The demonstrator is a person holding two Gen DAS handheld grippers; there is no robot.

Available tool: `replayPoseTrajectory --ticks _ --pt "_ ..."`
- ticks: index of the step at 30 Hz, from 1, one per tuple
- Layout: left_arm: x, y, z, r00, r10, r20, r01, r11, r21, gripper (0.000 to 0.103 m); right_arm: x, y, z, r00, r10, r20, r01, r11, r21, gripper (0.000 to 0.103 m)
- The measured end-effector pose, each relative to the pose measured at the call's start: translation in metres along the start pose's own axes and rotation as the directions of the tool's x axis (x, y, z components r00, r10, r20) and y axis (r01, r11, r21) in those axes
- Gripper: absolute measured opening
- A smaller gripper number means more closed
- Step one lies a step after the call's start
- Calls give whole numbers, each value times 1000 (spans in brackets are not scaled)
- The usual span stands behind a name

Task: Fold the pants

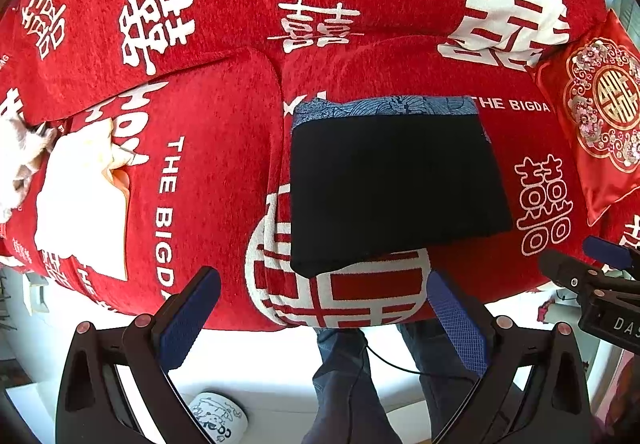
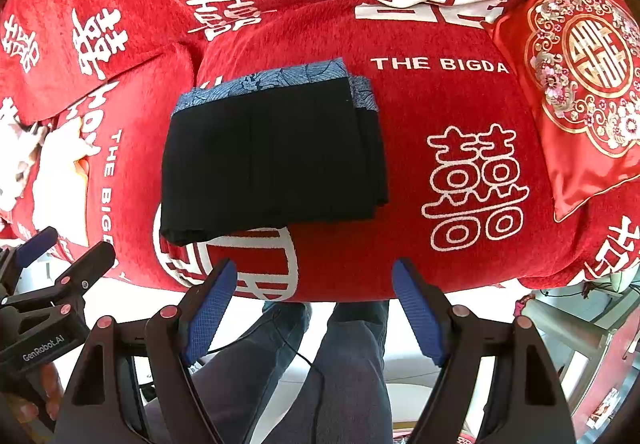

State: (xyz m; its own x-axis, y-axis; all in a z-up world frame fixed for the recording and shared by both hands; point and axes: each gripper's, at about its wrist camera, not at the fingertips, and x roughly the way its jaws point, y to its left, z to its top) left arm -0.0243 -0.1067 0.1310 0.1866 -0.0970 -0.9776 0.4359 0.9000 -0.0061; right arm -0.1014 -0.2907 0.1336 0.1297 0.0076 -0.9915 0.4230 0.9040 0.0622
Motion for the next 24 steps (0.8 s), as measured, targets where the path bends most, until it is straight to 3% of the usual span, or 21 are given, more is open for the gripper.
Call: replayPoseTrajectory --ticks 24 --pt "1 0 1 1000 0 0 0 1000 6 103 0 3 0 1000 -4 1 4 1000 -5 83"
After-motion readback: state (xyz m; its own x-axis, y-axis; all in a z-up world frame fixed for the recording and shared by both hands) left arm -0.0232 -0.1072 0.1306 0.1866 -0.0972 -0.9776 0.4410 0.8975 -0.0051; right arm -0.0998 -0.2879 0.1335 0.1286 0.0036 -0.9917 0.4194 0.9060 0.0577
